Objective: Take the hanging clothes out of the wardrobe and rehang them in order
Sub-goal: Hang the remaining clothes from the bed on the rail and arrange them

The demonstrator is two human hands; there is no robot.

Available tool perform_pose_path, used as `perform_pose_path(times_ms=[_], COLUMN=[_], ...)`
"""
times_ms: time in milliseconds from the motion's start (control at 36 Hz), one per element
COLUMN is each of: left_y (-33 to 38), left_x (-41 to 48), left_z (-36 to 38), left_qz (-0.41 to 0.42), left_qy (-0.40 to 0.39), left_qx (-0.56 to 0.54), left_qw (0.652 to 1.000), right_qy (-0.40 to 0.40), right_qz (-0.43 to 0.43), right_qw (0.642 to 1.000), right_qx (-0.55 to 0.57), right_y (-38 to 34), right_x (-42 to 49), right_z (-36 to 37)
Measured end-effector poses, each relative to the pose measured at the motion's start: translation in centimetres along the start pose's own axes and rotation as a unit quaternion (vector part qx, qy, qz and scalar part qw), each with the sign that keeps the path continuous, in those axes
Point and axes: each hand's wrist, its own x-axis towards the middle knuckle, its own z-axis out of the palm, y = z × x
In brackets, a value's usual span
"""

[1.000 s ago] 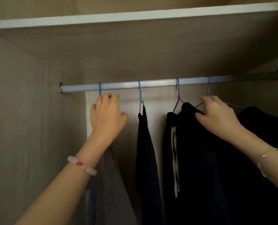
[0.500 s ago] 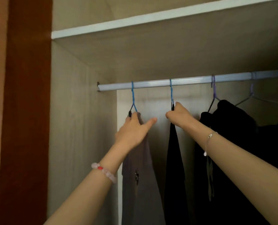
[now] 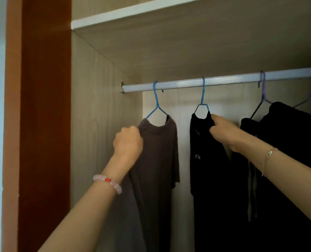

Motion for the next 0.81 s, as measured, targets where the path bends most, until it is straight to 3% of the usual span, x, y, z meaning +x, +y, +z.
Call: perform_pose_path(times_ms=[583, 806], left_y=[-5.6, -6.8], left_x=[3.0, 3.4], left_z=[-1.5, -1.3], left_qz=[-0.053, -0.023], left_qy=[0.044, 0.081], left_qx=[0.022, 0.063], left_qw=[0.997, 0.994], right_qy=[-0.081, -0.089], right_qz=[-0.044, -0.049], right_qw=[0.995, 0.994], right_qx=[0.027, 0.051], right_y=[-6.3, -7.8], right_x=[0.4, -0.2], right_z=[7.2, 7.7])
